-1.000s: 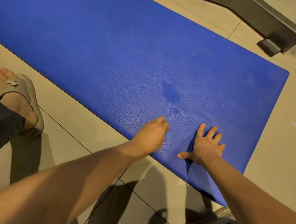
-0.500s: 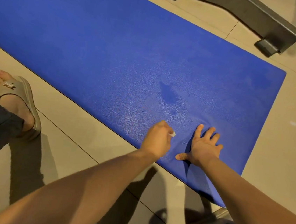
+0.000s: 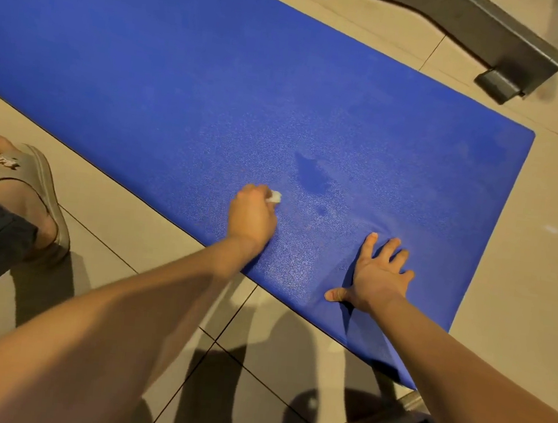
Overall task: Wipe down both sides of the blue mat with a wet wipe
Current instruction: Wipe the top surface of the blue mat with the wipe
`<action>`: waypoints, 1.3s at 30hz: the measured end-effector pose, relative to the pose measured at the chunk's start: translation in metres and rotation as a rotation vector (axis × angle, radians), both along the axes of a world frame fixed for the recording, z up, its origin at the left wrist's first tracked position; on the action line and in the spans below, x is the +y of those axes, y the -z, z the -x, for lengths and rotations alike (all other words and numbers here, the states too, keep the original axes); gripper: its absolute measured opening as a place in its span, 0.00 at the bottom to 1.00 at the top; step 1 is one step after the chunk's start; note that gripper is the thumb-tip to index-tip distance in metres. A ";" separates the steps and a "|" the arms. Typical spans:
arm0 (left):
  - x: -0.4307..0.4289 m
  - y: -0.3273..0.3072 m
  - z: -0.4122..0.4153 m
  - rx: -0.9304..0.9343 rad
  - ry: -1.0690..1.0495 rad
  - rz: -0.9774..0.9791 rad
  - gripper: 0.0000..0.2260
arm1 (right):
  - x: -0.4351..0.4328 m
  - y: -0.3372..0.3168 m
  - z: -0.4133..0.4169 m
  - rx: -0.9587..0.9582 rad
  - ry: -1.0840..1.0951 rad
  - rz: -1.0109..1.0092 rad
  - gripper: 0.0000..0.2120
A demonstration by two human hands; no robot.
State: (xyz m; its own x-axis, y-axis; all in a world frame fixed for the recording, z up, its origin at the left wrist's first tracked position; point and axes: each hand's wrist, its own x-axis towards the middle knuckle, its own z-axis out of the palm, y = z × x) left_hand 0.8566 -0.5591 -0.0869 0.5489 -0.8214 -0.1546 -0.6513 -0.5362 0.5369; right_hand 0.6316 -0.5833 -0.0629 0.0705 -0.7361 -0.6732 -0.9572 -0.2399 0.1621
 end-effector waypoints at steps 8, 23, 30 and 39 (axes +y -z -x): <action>0.032 0.000 0.052 -0.078 0.629 0.051 0.05 | -0.001 0.003 0.004 -0.006 -0.018 0.003 0.74; 0.010 0.002 0.045 -0.104 0.256 -0.032 0.08 | -0.001 0.003 0.003 -0.017 -0.013 0.006 0.75; 0.029 -0.003 0.006 -0.255 0.820 -0.021 0.06 | 0.000 0.003 0.003 -0.012 -0.016 0.003 0.74; -0.007 -0.004 -0.029 -0.147 0.002 -0.069 0.08 | 0.000 0.002 0.001 -0.027 -0.006 0.042 0.76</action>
State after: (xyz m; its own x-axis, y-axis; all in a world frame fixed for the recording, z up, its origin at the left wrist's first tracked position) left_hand 0.8858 -0.5660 -0.0832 0.5679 -0.8130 -0.1286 -0.7213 -0.5668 0.3982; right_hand 0.6308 -0.5830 -0.0650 0.0921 -0.7629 -0.6399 -0.9599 -0.2388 0.1466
